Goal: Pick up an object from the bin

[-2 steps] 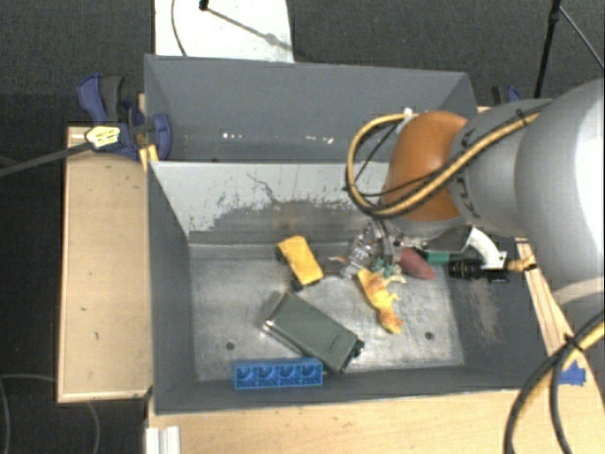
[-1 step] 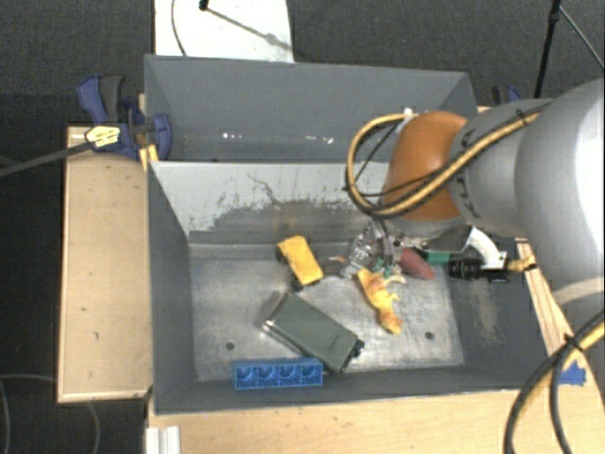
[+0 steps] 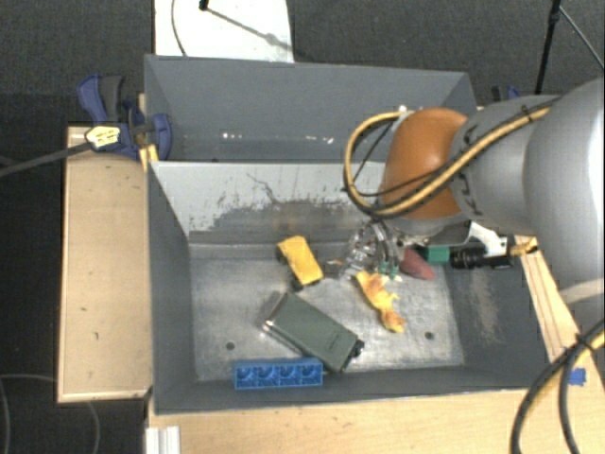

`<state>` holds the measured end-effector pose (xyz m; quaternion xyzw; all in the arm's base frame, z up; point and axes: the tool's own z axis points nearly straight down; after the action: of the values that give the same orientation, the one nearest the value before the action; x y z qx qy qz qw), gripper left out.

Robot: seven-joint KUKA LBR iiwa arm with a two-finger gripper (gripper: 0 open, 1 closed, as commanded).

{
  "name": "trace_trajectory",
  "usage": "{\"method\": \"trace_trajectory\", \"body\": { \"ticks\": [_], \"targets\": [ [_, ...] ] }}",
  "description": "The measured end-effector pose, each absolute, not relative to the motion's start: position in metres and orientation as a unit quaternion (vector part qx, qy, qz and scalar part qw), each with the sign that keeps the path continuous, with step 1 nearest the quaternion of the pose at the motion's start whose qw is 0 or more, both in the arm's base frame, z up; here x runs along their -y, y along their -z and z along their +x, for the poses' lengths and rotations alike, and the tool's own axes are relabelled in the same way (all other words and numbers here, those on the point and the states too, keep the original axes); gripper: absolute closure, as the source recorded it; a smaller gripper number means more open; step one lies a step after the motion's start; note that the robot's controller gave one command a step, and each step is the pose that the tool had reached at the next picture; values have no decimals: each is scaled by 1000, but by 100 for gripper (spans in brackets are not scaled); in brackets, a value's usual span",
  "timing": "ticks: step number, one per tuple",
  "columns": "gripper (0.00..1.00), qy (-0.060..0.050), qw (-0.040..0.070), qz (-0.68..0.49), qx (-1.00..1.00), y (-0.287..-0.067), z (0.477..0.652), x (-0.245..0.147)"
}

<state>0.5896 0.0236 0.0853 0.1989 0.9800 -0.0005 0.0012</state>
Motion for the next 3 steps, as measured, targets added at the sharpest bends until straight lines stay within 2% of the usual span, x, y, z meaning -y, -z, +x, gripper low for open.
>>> {"method": "trace_trajectory", "body": {
  "ticks": [1, 2, 3],
  "targets": [
    [100, 0, 2, 91, -996, -116, 579, -68],
    [100, 0, -2, 48, -999, -176, 574, -55],
    [100, 1, -1, 36, -999, -192, 574, -51]
  ]
}}
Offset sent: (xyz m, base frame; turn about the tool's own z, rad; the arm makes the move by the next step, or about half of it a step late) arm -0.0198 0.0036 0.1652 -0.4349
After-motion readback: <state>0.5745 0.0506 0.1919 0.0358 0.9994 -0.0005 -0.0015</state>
